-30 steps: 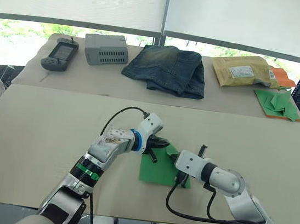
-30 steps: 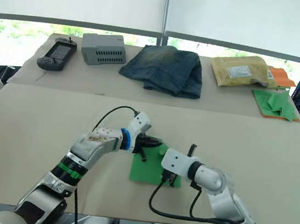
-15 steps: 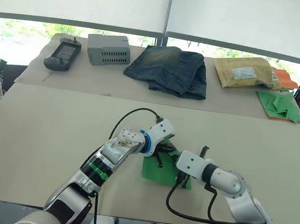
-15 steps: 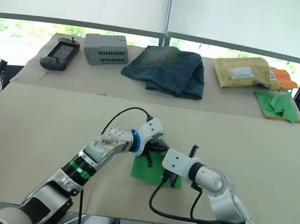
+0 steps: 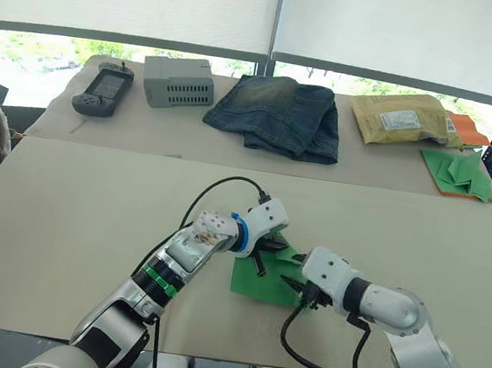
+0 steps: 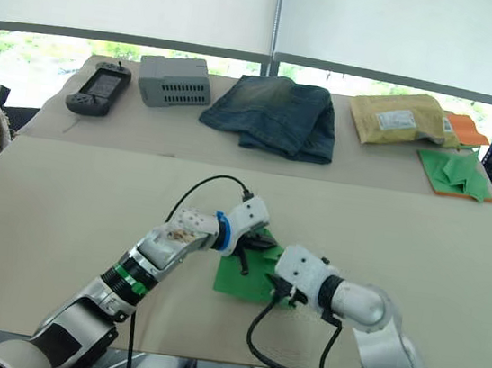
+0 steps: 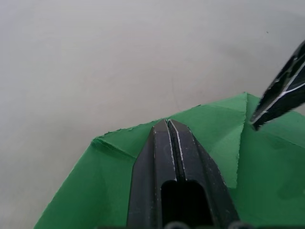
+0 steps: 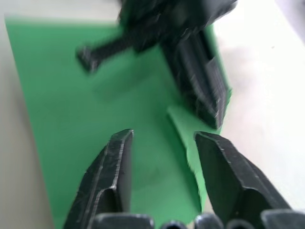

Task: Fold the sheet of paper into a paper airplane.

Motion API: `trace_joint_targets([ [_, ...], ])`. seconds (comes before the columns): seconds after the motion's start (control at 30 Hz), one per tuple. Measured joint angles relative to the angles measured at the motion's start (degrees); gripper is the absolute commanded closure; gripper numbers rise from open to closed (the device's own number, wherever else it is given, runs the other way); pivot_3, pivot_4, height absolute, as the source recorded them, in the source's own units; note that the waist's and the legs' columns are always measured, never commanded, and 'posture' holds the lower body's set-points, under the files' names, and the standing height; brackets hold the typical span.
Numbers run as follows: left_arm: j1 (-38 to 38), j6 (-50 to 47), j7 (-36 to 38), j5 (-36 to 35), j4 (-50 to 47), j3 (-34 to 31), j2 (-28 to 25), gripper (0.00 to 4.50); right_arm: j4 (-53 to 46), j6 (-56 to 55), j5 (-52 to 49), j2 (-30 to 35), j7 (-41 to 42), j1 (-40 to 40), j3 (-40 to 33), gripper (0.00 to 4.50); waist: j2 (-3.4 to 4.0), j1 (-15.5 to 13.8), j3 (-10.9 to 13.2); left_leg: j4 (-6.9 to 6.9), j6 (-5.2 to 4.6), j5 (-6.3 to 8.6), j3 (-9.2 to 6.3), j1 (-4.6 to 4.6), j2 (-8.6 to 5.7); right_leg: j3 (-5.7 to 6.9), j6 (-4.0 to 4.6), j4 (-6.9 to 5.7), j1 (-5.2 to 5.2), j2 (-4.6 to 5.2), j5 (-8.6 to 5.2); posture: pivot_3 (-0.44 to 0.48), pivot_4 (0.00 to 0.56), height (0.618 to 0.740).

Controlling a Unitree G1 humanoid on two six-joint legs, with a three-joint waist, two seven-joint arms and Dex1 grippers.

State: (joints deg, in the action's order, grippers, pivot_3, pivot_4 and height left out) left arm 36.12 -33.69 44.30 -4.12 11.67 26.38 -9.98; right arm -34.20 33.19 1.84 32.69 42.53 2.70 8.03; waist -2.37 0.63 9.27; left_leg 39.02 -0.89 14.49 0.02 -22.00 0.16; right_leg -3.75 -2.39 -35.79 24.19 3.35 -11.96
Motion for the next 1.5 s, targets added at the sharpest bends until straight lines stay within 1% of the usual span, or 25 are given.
trace_joint_targets([
  [0.1,-0.09,0.00,0.03,0.01,-0.09,0.05,0.15,4.50,0.41,2.98,-1.09,-2.15,-3.56,2.46,-4.04,3.37,0.00,-0.13,0.00,0.00,0.00,0.00,0.01,-0.02,-0.02,0.00,-0.01,0.01,0.01,0.02,0.01,0.000,0.150,0.728],
  [0.2,-0.42,-0.07,0.12,0.01,-0.72,0.03,-0.06,4.50,1.53,5.51,-1.17,-3.89,-6.53,2.86,-4.91,4.45,0.01,-0.10,0.00,-0.04,0.00,0.00,0.03,-0.04,-0.01,0.01,0.01,0.02,0.04,0.01,-0.01,0.000,0.150,0.728],
  [0.33,-0.59,-0.18,0.08,0.01,-1.11,-0.08,-0.36,4.50,4.02,8.32,-1.43,-7.07,-9.68,1.20,-3.09,4.48,0.02,0.05,-0.01,-0.04,0.00,0.00,0.03,-0.05,-0.02,0.00,0.02,0.00,0.06,0.03,-0.01,0.000,0.150,0.728],
  [0.47,-0.60,-0.17,0.02,0.00,-1.06,-0.57,-0.63,4.50,6.66,8.68,-1.42,-9.76,-12.19,1.21,-0.75,4.48,0.03,0.17,-0.01,-0.02,0.00,0.00,0.02,0.00,-0.01,-0.02,0.00,-0.01,0.04,0.02,0.00,0.000,0.150,0.728],
  [0.53,-0.60,-0.15,-0.01,-0.02,-1.07,-0.73,-0.60,4.50,7.44,8.60,-1.42,-10.35,-13.03,1.23,0.56,4.48,0.03,0.18,-0.01,-0.02,0.00,0.00,0.03,-0.01,-0.01,-0.01,0.00,-0.01,0.05,0.01,0.00,0.000,0.150,0.728],
  [0.7,-0.61,-0.15,0.00,-0.02,-1.05,-0.80,-0.61,4.50,7.67,8.45,-1.50,-10.54,-14.19,1.00,0.70,4.48,0.03,0.17,-0.02,-0.02,0.00,0.00,0.03,0.00,-0.01,-0.01,-0.01,0.00,0.03,0.02,0.00,0.000,0.150,0.728],
  [0.8,-0.62,-0.13,0.00,-0.03,-0.91,-0.82,-0.57,4.50,7.55,8.54,-2.25,-10.66,-15.27,0.11,0.16,4.48,0.03,0.12,-0.05,-0.02,0.00,0.00,0.03,0.03,-0.01,-0.01,-0.01,-0.01,-0.01,0.01,0.00,0.000,0.150,0.728],
  [0.93,-0.60,0.05,0.16,-0.10,-0.56,-1.07,-0.53,4.50,6.10,8.67,-4.56,-10.91,-15.53,-3.15,-2.44,4.48,0.02,0.03,-0.09,-0.02,0.00,0.00,0.02,0.01,-0.02,0.00,-0.02,0.02,-0.02,0.02,-0.01,0.000,0.150,0.728],
  [1.13,0.05,1.61,0.71,-0.11,2.00,-1.40,-0.30,4.50,2.37,8.68,-5.26,-9.06,-15.92,-7.79,-2.41,4.48,-0.04,0.07,-0.49,-0.02,0.00,0.00,0.03,0.06,0.00,0.01,-0.04,0.01,-0.06,0.01,-0.03,0.000,0.150,0.728],
  [1.37,0.65,2.73,1.36,-0.11,3.94,-1.56,0.17,4.50,-0.70,9.54,-6.52,-9.05,-17.43,-11.86,-4.00,4.48,-0.10,-0.04,-0.69,-0.02,0.00,0.00,0.02,0.05,-0.01,0.02,-0.05,0.03,-0.08,0.02,-0.04,0.000,0.150,0.728],
  [1.5,0.65,2.84,1.45,-0.07,3.94,-1.64,0.18,4.50,-1.41,10.86,-9.94,-11.36,-17.74,-12.04,-6.77,4.48,-0.09,0.01,-0.69,-0.02,0.00,0.00,-0.02,0.01,0.00,0.02,-0.06,0.03,-0.04,0.02,-0.04,0.000,0.150,0.728],
])
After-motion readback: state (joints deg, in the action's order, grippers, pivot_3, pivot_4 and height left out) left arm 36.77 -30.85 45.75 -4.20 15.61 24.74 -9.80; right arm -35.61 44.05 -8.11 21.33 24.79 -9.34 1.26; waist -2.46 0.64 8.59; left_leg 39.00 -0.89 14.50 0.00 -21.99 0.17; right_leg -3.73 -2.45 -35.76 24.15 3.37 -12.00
